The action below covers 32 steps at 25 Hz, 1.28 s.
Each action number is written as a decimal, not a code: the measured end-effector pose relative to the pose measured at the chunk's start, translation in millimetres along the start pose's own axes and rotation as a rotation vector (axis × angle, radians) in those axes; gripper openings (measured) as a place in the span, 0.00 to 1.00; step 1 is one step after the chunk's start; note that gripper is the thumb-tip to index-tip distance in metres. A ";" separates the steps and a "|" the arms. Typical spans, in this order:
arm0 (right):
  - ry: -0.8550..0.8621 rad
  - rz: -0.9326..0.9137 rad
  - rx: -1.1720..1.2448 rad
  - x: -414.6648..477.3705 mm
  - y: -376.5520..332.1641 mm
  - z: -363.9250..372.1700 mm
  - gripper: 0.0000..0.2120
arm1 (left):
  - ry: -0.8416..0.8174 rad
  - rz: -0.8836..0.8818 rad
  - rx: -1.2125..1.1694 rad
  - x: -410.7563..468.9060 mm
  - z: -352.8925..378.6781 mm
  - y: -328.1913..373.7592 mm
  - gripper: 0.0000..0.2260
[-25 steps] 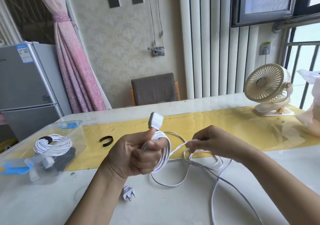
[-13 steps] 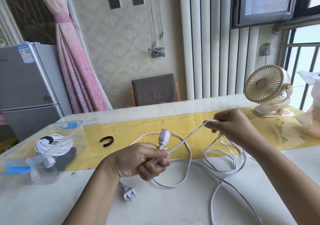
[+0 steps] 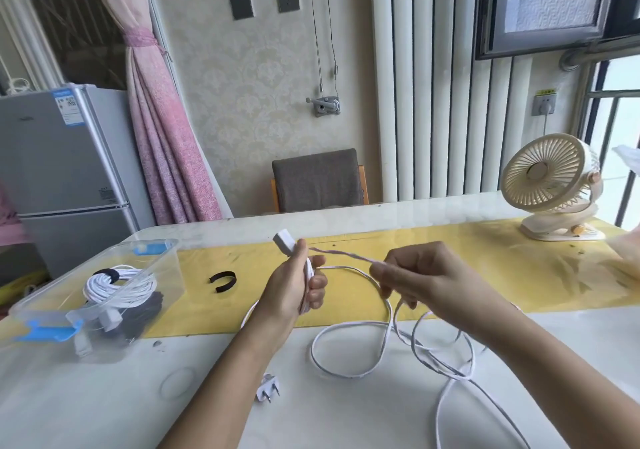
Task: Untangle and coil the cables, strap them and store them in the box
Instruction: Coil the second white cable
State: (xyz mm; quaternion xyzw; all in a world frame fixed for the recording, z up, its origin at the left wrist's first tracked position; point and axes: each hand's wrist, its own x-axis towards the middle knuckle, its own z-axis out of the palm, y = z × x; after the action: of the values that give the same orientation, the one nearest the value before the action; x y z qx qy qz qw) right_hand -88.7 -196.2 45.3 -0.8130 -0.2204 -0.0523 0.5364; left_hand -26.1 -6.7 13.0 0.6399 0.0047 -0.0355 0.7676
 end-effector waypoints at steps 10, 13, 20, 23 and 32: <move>-0.505 -0.067 -0.129 -11.2 6.8 36.8 0.08 | -0.066 0.100 -0.520 -5.7 -13.7 21.9 0.09; -0.557 -0.032 -0.184 -7.0 14.5 33.1 0.08 | -0.185 0.097 -0.665 -10.8 -21.6 29.7 0.02; -0.331 0.033 -0.272 1.6 27.0 22.8 0.06 | -0.864 -0.117 -0.597 -26.0 -43.7 36.2 0.07; -0.170 0.061 -0.296 6.6 28.3 9.8 0.04 | -1.058 -0.111 -0.270 -34.0 -41.9 34.2 0.08; 0.286 0.238 -0.107 13.6 29.5 -16.8 0.05 | -1.054 -0.277 0.413 -30.0 -34.6 23.4 0.14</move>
State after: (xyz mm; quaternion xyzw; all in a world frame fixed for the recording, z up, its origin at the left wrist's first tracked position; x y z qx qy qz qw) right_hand -61.6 -216.8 31.7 -0.8449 -0.0413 -0.1150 0.5208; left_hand -53.3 32.9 31.3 0.6657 -0.3011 -0.4493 0.5140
